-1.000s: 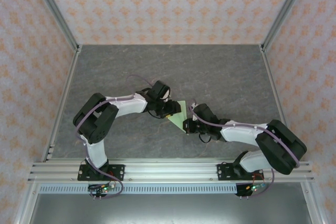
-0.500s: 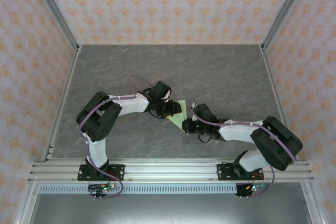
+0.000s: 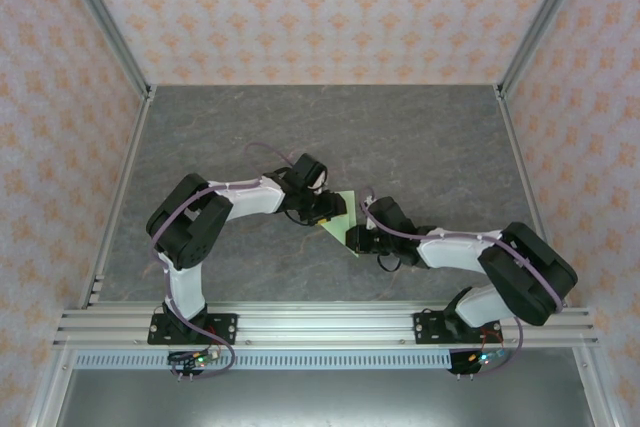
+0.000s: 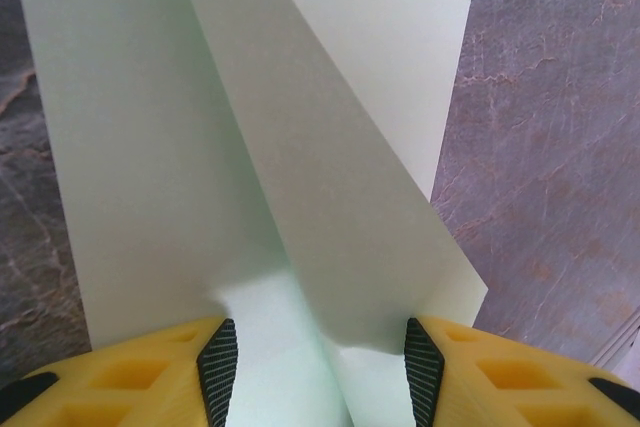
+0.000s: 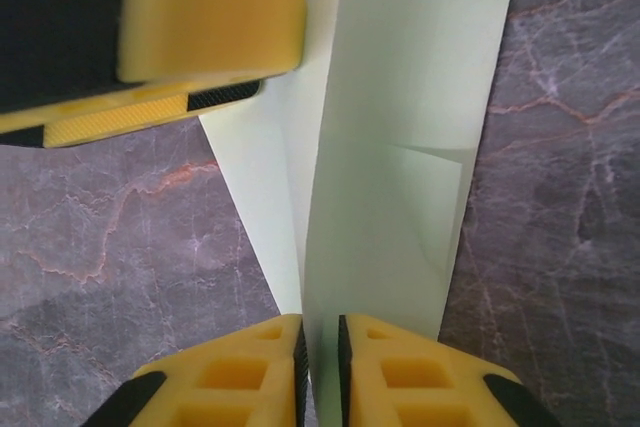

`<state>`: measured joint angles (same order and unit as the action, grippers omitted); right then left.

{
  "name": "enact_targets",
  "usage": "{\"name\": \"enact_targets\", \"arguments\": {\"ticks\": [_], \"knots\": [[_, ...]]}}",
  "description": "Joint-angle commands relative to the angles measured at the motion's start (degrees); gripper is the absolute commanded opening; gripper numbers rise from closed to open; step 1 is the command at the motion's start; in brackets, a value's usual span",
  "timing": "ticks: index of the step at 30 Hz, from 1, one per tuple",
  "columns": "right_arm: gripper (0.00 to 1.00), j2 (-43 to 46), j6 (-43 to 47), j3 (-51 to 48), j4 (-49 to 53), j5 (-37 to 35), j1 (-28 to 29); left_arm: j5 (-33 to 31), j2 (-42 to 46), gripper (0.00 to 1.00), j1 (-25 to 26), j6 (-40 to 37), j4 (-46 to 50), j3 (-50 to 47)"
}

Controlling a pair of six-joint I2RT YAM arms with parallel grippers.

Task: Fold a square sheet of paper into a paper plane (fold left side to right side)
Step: Fourth fold the wing at the center of the table.

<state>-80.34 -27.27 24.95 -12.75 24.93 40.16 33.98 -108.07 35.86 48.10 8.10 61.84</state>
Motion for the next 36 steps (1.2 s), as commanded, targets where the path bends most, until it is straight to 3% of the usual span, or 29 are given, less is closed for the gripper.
{"name": "enact_targets", "arguments": {"ticks": [1, 5, 12, 22, 36], "knots": [[0.23, 3.79, -0.34, -0.24, 0.07, 2.69, -2.62, -1.79, -1.00, 0.51, 0.49, -0.55, 1.92, 1.17], [0.31, 6.62, -0.42, -0.36, -0.23, 9.35, -7.50, -1.90, -0.99, 0.51, 0.45, -0.78, 2.25, 1.21], [0.31, 1.99, -4.37, 0.68, -5.50, 18.25, -15.32, -2.07, -0.89, 0.51, 0.45, -0.55, 2.01, 0.85], [0.27, -6.27, -11.80, 2.71, -15.76, 21.42, -15.53, -2.07, -0.57, 0.51, 0.44, -0.42, 2.06, 0.84], [0.23, -10.78, -13.35, 4.05, -17.56, 21.57, -15.54, -2.28, -0.20, 0.51, 0.45, -0.37, 2.04, 0.79]]}}
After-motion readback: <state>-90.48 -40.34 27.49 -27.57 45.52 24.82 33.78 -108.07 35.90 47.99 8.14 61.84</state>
